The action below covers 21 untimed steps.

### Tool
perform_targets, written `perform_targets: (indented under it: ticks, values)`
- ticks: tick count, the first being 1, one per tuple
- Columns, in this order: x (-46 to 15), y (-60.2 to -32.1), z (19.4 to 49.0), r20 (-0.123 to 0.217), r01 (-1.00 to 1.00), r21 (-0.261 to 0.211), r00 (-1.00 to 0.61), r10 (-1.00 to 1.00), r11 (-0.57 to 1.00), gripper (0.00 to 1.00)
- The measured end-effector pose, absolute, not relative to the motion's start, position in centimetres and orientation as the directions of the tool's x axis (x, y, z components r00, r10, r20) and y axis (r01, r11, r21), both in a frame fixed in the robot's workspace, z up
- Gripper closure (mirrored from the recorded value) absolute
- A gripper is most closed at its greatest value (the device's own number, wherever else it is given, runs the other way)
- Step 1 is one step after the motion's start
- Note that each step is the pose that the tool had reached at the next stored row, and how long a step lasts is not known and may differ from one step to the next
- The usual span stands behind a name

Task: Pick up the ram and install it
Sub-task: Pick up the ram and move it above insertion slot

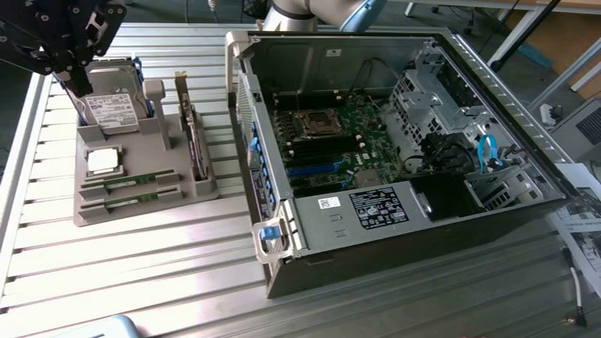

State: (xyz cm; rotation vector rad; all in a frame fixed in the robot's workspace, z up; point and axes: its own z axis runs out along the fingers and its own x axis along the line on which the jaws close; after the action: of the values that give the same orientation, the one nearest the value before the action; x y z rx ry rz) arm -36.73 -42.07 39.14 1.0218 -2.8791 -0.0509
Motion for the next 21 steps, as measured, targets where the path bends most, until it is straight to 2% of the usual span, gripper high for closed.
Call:
perform_targets:
  ticks: [21]
  values:
    - [-36.73,-42.07,38.85,0.07,-0.877,0.06,-0.472,-0.879,0.476,0.89]
